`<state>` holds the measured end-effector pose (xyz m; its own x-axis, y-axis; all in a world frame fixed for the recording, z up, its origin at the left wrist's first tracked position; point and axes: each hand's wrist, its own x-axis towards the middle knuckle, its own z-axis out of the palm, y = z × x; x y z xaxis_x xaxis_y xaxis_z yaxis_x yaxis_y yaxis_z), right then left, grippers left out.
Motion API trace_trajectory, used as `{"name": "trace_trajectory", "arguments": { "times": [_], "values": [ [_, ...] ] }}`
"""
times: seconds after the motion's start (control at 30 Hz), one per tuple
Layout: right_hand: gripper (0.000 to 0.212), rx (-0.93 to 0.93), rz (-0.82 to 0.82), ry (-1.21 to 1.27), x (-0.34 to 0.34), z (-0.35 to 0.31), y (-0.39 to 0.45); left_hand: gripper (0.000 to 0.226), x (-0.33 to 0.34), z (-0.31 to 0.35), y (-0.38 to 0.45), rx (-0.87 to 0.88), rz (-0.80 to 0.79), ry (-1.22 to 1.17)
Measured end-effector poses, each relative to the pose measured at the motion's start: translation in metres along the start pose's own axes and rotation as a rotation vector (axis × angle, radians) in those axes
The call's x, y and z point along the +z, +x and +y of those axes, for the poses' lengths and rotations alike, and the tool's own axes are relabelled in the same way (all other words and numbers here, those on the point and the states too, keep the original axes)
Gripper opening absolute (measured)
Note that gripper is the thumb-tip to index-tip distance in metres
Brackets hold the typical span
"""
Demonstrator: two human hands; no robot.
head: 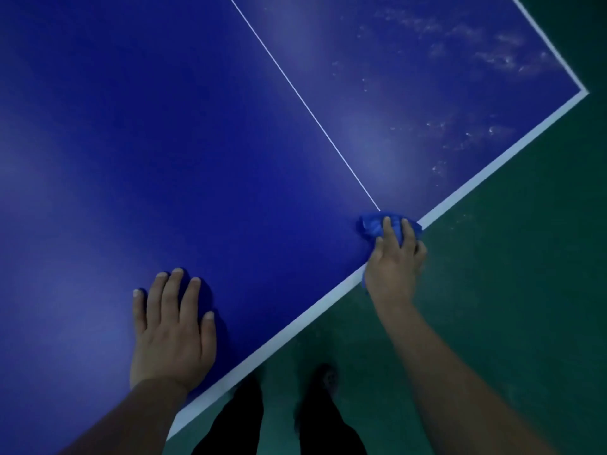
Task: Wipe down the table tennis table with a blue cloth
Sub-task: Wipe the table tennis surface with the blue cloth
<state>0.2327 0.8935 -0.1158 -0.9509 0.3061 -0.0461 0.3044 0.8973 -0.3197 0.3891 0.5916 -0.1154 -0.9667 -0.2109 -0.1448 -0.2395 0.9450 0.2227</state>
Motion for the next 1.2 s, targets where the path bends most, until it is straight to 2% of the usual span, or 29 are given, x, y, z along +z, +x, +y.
{"name": "trace_trajectory", "arguments": {
  "times": [0.07,0.1,0.17,0.2,0.23,0.27,0.37,0.43,0.5,0.53,0.6,0.63,0.67,0.73,0.83,0.93,0.97,1.07,1.1,1.13,1.2],
  "values": [
    [0.028,0.13,-0.043,0.145,-0.026,0.023,0.013,0.062,0.0,0.0,0.0,-0.001,0.004,-0.004],
    [0.018,0.202,-0.026,0.071,-0.037,0.033,0.018,0.062,-0.001,0.001,0.0,-0.002,0.002,-0.003],
    [0.017,0.264,0.093,-0.005,-0.055,0.04,0.023,0.062,-0.001,0.001,0.0,-0.001,0.0,0.0],
    [0.021,0.274,0.178,0.076,-0.059,0.039,0.019,0.062,-0.002,0.0,0.0,0.001,-0.005,0.001],
    [0.025,0.239,0.232,0.12,-0.062,0.035,0.015,0.062,-0.002,0.0,0.0,0.001,-0.009,0.001],
    [0.027,0.148,0.235,0.063,-0.06,0.027,0.008,0.061,-0.002,0.0,0.0,-0.002,-0.011,0.001],
    [0.031,-0.162,0.093,0.046,-0.028,-0.004,-0.022,0.061,-0.003,0.002,-0.001,-0.013,-0.021,0.012],
    [0.033,-0.344,-0.06,-0.022,-0.013,-0.012,-0.04,0.061,-0.003,0.002,-0.001,-0.018,-0.012,0.008],
    [0.018,-0.257,-0.083,0.028,-0.02,0.016,-0.024,0.061,-0.003,0.002,-0.001,-0.011,-0.007,0.004],
    [0.016,-0.079,-0.125,-0.014,-0.03,0.035,-0.012,0.061,-0.002,0.002,-0.001,-0.011,-0.004,-0.001],
    [0.026,0.254,-0.254,-0.102,-0.054,0.07,0.009,0.062,-0.001,0.001,-0.002,-0.014,0.01,-0.002],
    [0.03,0.372,-0.187,-0.101,-0.062,0.087,0.016,0.061,0.0,0.001,-0.002,-0.011,0.011,-0.002],
    [0.033,0.375,-0.087,-0.066,-0.068,0.092,0.02,0.061,0.001,0.001,-0.002,-0.01,0.01,-0.005],
    [0.034,0.163,0.091,0.054,-0.067,0.07,0.016,0.061,0.001,0.0,-0.001,-0.012,0.008,-0.001],
    [0.038,-0.246,-0.008,0.091,-0.042,0.011,0.006,0.061,0.001,0.001,-0.002,-0.011,-0.004,0.006],
    [0.04,-0.356,-0.076,-0.094,0.0,-0.048,-0.023,0.059,-0.001,0.001,-0.001,-0.007,0.001,0.014],
    [0.04,-0.451,-0.071,-0.115,0.011,-0.065,-0.042,0.059,0.0,0.001,-0.002,-0.004,0.003,0.012],
    [0.036,-0.96,-0.174,-0.125,0.024,-0.07,-0.078,0.058,0.001,-0.001,-0.001,0.009,0.03,0.003],
    [0.036,-1.054,-0.221,-0.14,0.022,-0.062,-0.07,0.058,0.001,-0.001,-0.001,0.009,0.029,0.006],
    [0.037,-1.061,-0.233,-0.157,0.019,-0.054,-0.054,0.059,0.001,-0.001,-0.001,0.009,0.022,0.007],
    [0.035,-0.842,-0.129,-0.208,0.014,-0.044,-0.011,0.059,0.001,-0.002,-0.001,0.01,0.009,0.017]
  ]
}}
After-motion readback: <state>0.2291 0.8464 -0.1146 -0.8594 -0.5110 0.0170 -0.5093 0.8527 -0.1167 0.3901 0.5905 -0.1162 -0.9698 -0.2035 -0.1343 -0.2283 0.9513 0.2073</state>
